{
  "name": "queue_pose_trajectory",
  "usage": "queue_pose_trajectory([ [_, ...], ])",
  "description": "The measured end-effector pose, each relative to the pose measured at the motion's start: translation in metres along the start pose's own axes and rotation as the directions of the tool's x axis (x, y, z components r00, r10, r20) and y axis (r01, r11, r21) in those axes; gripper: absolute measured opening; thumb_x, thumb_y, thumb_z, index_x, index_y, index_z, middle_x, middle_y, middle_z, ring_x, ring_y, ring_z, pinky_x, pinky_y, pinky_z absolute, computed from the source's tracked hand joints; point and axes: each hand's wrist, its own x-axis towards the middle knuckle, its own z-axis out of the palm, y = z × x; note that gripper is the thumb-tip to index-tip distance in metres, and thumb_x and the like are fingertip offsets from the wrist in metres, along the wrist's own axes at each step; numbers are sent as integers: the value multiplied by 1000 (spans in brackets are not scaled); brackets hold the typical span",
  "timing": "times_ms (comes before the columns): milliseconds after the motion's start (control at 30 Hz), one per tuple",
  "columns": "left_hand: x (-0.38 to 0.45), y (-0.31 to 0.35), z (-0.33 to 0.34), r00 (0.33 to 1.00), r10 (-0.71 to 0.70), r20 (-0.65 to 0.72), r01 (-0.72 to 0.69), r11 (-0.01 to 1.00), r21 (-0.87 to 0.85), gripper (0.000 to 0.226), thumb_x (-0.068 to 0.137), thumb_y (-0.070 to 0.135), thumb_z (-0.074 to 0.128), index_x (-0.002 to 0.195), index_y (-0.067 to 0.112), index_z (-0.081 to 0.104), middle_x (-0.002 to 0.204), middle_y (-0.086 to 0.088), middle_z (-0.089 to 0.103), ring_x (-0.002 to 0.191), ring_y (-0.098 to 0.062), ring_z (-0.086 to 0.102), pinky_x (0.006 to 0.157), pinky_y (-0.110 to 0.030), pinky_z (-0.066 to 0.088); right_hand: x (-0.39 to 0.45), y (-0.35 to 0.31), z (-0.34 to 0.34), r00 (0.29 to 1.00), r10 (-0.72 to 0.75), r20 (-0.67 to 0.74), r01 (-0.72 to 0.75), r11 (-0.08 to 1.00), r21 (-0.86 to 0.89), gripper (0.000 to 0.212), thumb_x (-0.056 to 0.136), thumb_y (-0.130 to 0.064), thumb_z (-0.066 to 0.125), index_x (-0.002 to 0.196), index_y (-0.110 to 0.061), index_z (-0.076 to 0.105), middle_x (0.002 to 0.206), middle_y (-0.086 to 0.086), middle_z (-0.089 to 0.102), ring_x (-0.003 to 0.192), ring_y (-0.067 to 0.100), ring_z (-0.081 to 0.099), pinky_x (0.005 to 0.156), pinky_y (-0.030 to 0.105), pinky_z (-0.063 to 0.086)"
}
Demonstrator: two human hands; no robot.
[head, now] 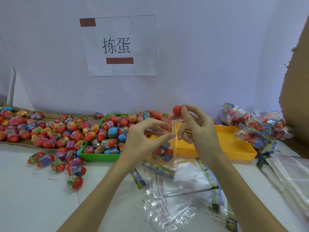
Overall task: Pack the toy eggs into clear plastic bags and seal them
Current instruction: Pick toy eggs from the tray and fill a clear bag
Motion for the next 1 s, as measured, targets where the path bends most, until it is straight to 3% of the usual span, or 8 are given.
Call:
queue_pose_trajectory([
  [167,0,0,0,1000,22,9,-22,1000,-3,50,81,41,88,125,22,74,118,14,73,102,-14,76,85,-23,61,-4,1,0,992,-86,88,114,907,-405,19,103,-31,67,121,-25,62,93,-3,75,45,21,65,48,29,51],
  [333,2,-4,-1,999,43,10,-43,999,20,50,81,29,90,127,15,73,120,9,72,100,-14,76,84,-24,62,-6,2,3,980,-153,131,198,851,-486,23,106,-32,62,127,-27,55,108,-9,72,49,18,70,52,31,57],
  [433,2,-5,-2,998,57,35,-59,998,32,52,82,26,91,130,16,72,124,8,71,102,-12,76,83,-23,62,-4,5,-1,971,-166,171,236,747,-622,25,107,-38,56,130,-30,51,101,-11,71,47,17,64,51,37,54],
  [500,2,-6,-3,995,81,51,-84,994,65,57,80,29,92,132,18,70,128,11,68,103,-9,74,83,-19,60,-3,8,-5,966,-175,191,259,666,-700,27,106,-39,57,131,-30,51,92,-13,68,46,15,58,49,23,44],
  [667,3,-12,-6,990,86,112,-101,986,133,79,77,35,94,146,24,58,139,14,55,103,-6,69,85,-19,59,1,5,-16,960,-166,224,279,575,-769,29,102,-28,64,130,-35,60,90,-14,60,58,14,58,57,13,36],
  [767,4,-15,-3,986,98,137,-122,978,172,80,80,34,93,149,24,54,142,13,51,102,-9,70,88,-26,61,-1,3,-17,953,-151,263,301,567,-766,35,102,-28,59,134,-42,62,93,-13,59,62,14,57,63,20,45],
  [867,3,-16,1,983,112,147,-139,972,188,78,83,32,92,150,25,52,143,13,49,103,-8,69,88,-22,60,-1,3,-15,948,-181,260,317,520,-793,31,105,-36,58,134,-42,67,93,-7,62,63,4,53,66,26,48],
  [1000,-1,-14,6,982,114,149,-141,973,185,76,86,21,89,151,22,50,142,10,47,102,-10,66,88,-21,57,1,4,-17,941,-203,269,336,491,-804,31,102,-32,65,133,-35,72,85,-7,63,63,0,52,63,17,40],
])
